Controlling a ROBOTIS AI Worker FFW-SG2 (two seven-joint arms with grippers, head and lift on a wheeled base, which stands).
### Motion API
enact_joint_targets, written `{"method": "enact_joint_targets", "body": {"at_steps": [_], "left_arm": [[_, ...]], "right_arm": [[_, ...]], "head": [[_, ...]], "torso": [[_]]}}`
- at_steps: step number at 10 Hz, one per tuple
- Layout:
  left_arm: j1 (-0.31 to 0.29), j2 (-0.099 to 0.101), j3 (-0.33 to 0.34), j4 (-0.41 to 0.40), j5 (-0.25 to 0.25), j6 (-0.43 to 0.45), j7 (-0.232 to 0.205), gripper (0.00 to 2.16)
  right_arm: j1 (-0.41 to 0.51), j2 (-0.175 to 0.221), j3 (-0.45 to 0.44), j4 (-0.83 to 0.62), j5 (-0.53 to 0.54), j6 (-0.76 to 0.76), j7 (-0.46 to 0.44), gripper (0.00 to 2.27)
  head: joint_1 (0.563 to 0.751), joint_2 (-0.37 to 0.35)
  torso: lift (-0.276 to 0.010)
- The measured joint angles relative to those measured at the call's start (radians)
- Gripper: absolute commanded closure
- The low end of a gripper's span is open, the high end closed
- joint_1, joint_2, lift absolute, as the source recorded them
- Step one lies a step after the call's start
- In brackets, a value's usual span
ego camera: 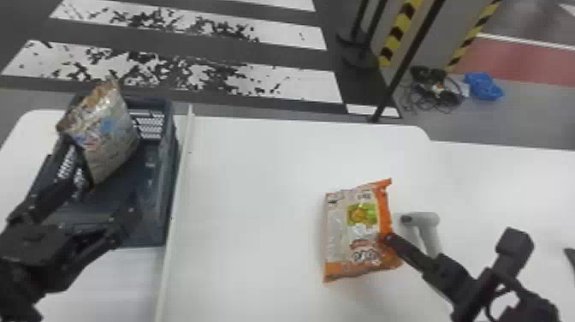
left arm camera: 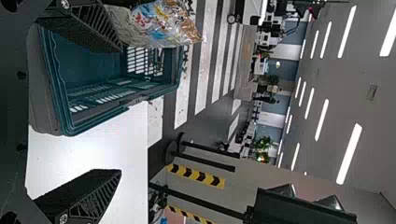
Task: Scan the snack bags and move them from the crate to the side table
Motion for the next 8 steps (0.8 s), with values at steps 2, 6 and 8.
{"method": "enact_joint_targets", "body": {"at_steps": [2,6,8], "left_arm": [[0.006,-0.002,-0.005,-0.009,0.0,-0.001,0.0,0.07],[0.01,-0.002,-0.019,-0.034,-0.004,-0.004,0.011,0.07],[0.01,-0.004,-0.046,-0.033,-0.039,-0.034,0.043,0.07]], "right_arm": [[0.0,-0.036,-0.017,0.012,0.036,0.004,0.046,0.03],[0.001,-0.08,-0.024,0.039,0.151,-0.191,0.327,0.07],[0.014,-0.079,0.021,0.009,0.174,-0.218,0.378,0.14]], "head": [[0.695,-0.261],[0.695,-0.298],[0.695,-0.27]], "torso": [[-0.087],[-0.087],[-0.087]]}}
